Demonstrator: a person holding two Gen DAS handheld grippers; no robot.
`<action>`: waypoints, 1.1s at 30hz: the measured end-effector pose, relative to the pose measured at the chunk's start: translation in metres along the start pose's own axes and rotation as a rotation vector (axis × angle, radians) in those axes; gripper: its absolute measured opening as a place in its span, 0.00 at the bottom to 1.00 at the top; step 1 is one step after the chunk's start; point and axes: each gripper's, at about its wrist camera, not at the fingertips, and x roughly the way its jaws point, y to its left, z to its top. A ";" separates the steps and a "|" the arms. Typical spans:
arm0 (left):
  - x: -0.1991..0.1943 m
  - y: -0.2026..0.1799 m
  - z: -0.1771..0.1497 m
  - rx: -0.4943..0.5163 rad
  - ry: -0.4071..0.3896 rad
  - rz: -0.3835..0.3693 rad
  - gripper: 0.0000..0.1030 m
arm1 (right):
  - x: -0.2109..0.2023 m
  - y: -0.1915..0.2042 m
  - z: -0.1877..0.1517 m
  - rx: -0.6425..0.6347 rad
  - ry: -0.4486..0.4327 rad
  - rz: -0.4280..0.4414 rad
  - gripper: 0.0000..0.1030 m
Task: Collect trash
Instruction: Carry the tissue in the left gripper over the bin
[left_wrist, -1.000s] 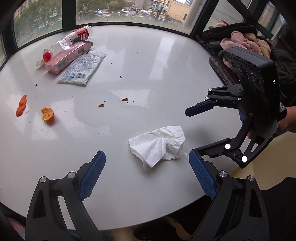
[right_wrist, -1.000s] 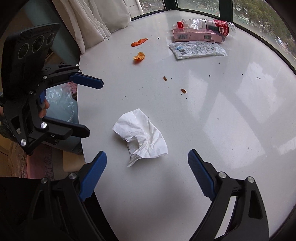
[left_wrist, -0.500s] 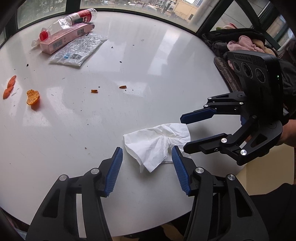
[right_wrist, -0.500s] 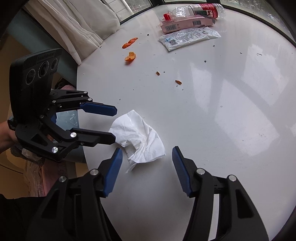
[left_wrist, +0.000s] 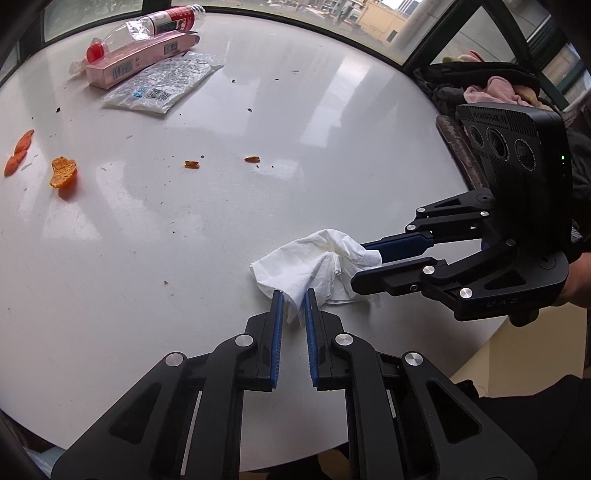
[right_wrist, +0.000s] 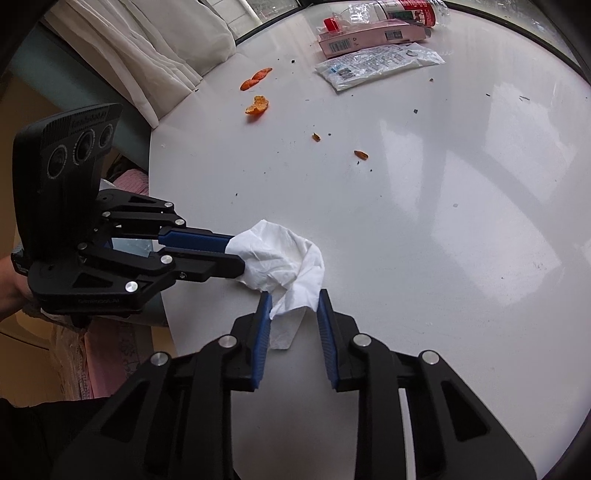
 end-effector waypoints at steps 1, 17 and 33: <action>0.000 0.000 0.001 0.001 0.001 -0.001 0.07 | 0.001 0.000 0.000 0.003 0.000 0.002 0.18; -0.046 0.001 0.009 -0.010 -0.074 0.019 0.03 | -0.024 0.028 0.026 -0.041 -0.037 0.001 0.10; -0.204 0.030 -0.034 -0.203 -0.271 0.251 0.03 | -0.037 0.168 0.105 -0.355 -0.072 0.131 0.10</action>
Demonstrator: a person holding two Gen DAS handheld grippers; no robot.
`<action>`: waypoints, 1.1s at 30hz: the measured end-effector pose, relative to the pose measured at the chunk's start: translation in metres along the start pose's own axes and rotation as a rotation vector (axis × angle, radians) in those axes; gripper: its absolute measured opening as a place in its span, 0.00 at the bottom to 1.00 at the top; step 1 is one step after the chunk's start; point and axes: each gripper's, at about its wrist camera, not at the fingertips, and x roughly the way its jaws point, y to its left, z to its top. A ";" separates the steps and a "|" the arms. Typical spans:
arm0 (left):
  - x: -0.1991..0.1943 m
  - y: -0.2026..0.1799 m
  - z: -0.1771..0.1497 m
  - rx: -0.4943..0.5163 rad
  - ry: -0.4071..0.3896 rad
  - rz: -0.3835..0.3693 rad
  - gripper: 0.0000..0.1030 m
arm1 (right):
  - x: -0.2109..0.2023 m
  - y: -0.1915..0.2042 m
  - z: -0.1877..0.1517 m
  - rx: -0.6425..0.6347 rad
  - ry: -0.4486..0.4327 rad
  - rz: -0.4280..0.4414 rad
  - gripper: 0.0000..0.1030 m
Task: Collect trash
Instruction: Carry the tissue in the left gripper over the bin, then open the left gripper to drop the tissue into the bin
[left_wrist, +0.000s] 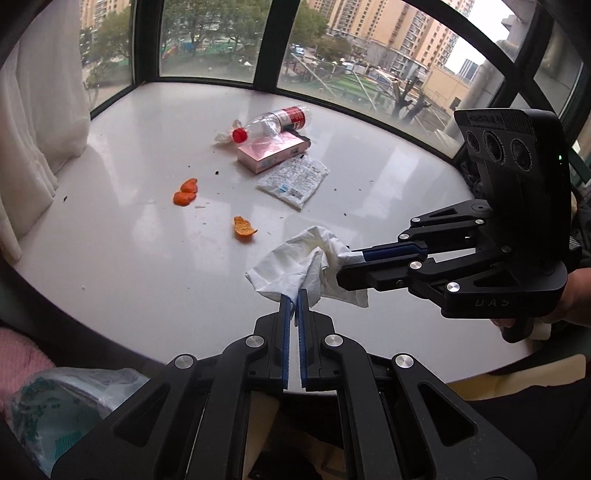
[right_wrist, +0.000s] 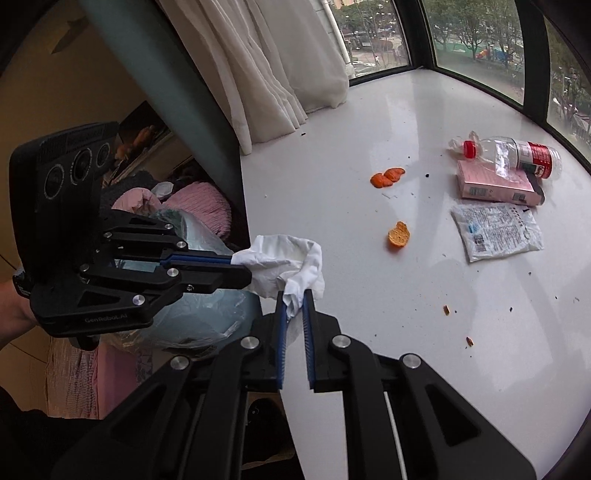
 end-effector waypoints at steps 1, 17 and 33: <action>-0.011 0.006 -0.004 -0.020 -0.012 0.021 0.03 | 0.004 0.009 0.007 -0.024 0.004 0.015 0.10; -0.139 0.077 -0.125 -0.330 -0.097 0.303 0.03 | 0.080 0.160 0.047 -0.371 0.140 0.248 0.10; -0.151 0.099 -0.192 -0.489 -0.071 0.359 0.03 | 0.135 0.213 0.025 -0.455 0.275 0.262 0.10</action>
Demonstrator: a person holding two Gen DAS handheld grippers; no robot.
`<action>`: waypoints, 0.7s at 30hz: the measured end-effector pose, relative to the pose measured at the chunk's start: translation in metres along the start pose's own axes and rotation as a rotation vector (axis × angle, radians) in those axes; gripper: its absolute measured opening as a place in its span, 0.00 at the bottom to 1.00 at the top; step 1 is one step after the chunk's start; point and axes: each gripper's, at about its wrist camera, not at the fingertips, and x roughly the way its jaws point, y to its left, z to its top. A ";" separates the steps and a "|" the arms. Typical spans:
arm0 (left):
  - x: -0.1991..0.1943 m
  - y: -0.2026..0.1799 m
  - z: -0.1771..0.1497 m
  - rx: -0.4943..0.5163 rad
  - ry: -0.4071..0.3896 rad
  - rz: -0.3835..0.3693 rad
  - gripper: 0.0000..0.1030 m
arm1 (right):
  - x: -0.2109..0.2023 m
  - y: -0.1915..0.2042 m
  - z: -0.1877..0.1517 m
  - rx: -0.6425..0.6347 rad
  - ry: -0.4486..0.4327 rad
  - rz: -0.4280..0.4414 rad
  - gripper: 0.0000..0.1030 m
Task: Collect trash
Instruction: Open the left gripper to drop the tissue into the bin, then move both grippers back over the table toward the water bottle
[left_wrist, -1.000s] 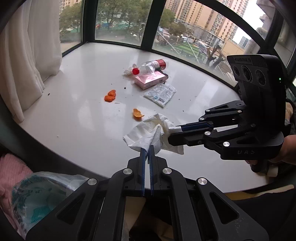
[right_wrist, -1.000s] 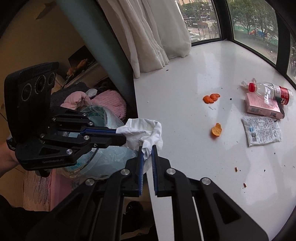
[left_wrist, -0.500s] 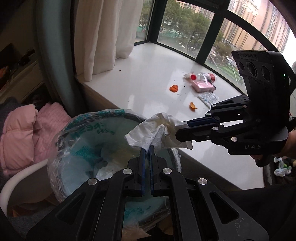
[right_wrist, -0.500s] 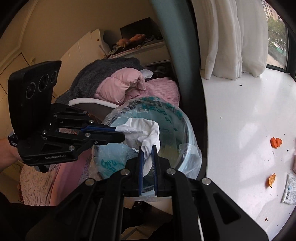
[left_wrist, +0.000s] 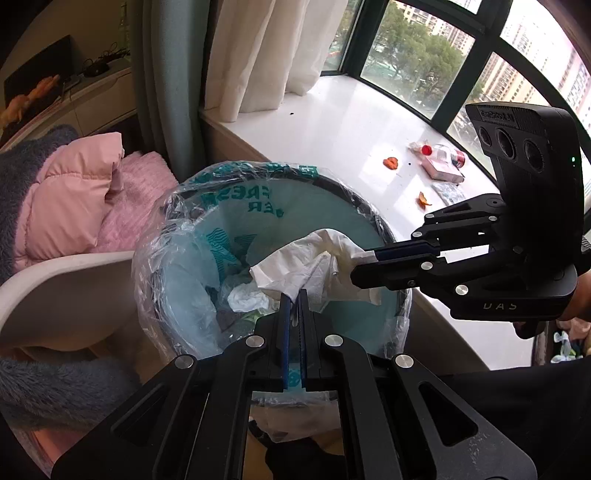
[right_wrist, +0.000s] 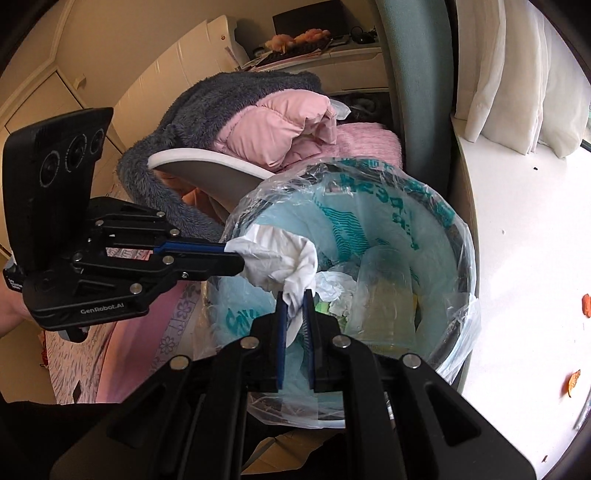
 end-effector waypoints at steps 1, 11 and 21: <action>0.001 0.001 -0.002 -0.001 0.005 0.000 0.03 | 0.001 0.001 -0.001 -0.001 0.005 -0.006 0.10; 0.013 0.015 0.005 -0.029 0.003 0.027 0.43 | 0.003 -0.009 0.003 -0.019 0.021 -0.087 0.58; 0.011 0.021 0.022 0.011 -0.020 0.077 0.94 | -0.022 -0.036 0.005 0.026 -0.050 -0.168 0.90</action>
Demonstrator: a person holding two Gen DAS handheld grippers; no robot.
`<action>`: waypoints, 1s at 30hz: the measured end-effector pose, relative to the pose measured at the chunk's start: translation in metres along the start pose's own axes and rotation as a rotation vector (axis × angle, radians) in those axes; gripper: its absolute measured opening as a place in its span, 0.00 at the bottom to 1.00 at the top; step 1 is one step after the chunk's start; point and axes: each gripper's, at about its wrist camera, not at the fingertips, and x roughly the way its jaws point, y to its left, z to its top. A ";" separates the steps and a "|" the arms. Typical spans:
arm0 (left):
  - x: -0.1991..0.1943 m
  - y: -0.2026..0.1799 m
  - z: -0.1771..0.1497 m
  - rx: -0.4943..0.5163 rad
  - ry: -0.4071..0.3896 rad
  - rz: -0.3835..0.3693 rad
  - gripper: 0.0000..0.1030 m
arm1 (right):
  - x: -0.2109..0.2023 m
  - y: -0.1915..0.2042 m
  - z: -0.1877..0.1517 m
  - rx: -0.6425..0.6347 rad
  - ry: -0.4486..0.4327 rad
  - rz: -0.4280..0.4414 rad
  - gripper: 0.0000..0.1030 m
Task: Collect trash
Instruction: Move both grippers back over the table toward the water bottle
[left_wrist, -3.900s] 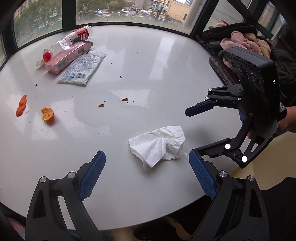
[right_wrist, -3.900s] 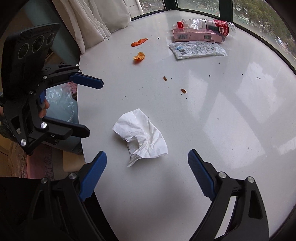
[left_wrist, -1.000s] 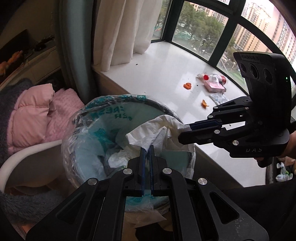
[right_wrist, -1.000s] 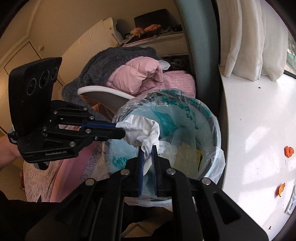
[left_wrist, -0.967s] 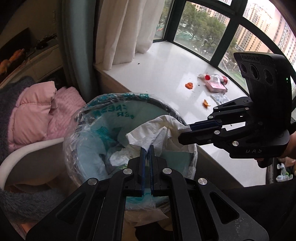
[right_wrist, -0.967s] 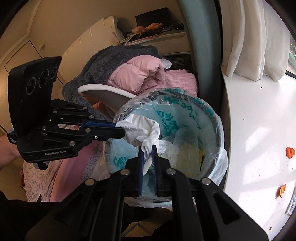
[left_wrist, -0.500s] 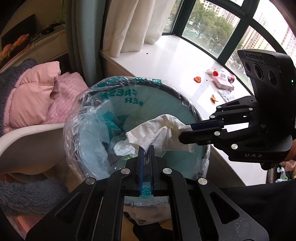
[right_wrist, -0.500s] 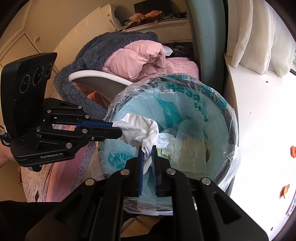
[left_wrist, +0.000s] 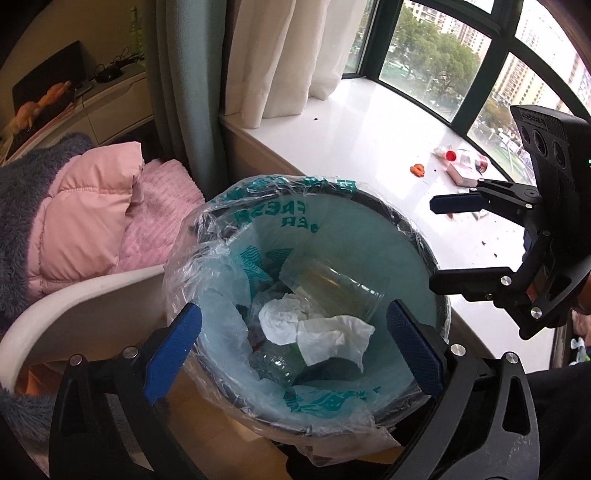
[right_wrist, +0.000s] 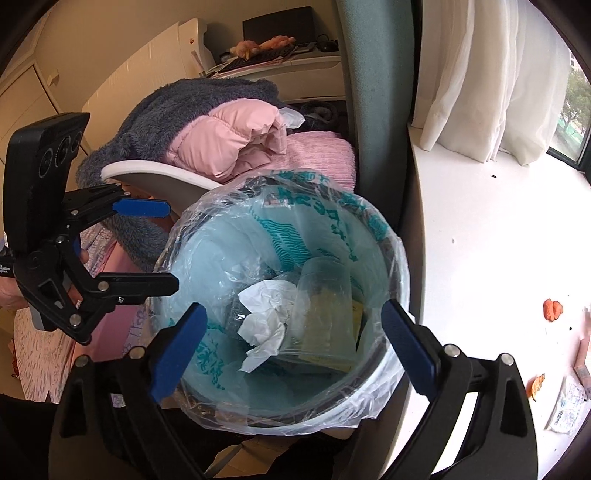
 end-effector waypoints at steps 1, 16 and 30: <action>0.001 -0.002 0.003 0.007 -0.004 -0.001 0.94 | -0.004 -0.005 0.000 0.011 -0.005 -0.008 0.90; 0.026 -0.071 0.066 0.229 -0.008 -0.126 0.94 | -0.075 -0.095 -0.048 0.246 -0.076 -0.186 0.90; 0.068 -0.174 0.129 0.440 -0.010 -0.276 0.94 | -0.152 -0.185 -0.112 0.489 -0.162 -0.367 0.90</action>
